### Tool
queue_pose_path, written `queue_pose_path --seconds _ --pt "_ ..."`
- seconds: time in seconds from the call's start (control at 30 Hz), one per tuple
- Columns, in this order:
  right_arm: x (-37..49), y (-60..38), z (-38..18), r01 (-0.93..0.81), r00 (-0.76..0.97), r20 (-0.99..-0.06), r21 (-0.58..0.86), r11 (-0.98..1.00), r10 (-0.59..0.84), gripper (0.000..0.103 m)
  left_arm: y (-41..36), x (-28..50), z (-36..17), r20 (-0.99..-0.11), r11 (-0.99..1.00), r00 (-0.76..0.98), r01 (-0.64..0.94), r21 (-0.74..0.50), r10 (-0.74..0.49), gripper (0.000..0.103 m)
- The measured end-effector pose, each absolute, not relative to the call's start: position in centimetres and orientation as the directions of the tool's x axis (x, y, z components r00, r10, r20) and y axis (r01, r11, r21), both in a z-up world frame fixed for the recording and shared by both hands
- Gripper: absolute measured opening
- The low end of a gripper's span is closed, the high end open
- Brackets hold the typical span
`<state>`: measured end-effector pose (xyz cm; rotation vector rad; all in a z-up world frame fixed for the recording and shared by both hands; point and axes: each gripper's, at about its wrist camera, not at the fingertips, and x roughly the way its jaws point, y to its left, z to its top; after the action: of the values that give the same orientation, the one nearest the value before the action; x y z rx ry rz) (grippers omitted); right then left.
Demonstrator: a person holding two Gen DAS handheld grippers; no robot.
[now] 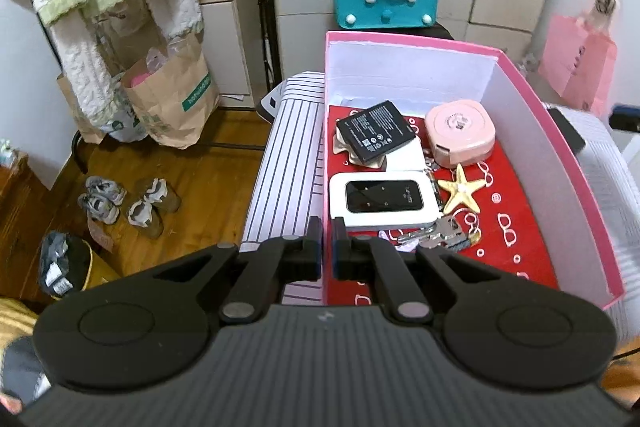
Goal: Organize rigid objects
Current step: 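Grasp the black power bank with the right gripper and lift it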
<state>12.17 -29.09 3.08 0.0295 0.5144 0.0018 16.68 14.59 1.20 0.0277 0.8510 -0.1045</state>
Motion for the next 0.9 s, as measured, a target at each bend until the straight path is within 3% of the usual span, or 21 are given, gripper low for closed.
queue_pose_path --seconds 0.17,0.37,0.47,0.6,0.83,0.9 --pt "12.1 -33.6 0.8 0.092 0.853 -0.517 0.011 0.996 -0.073 0.038 14.3 16.7 1.2 -0.755 0.996 0.653 0.088 -0.003 -0.06 0.004" --pt "15.1 -35.9 -1.7 0.133 0.818 -0.566 0.005 0.991 -0.107 0.04 13.9 16.8 1.2 -0.757 0.996 0.652 0.084 0.013 -0.045 0.007" --pt "17.5 -36.6 -2.6 0.131 0.806 -0.586 0.034 0.991 -0.087 0.047 13.7 16.8 1.2 -0.757 0.997 0.652 0.079 0.02 -0.036 0.007" --pt "19.6 -37.1 -4.1 0.169 0.785 -0.606 0.011 0.986 -0.128 0.049 13.7 16.8 1.2 -0.76 0.997 0.649 0.079 0.018 -0.038 0.007" --pt "20.6 -37.5 -4.8 0.154 0.789 -0.608 0.055 0.987 -0.089 0.069 13.9 16.8 1.2 -0.76 0.996 0.647 0.093 0.009 -0.054 0.007" --pt "20.9 -37.6 -5.1 0.154 0.783 -0.617 0.073 0.985 -0.077 0.069 14.1 16.7 1.2 -0.757 0.996 0.651 0.093 -0.001 -0.061 0.007"
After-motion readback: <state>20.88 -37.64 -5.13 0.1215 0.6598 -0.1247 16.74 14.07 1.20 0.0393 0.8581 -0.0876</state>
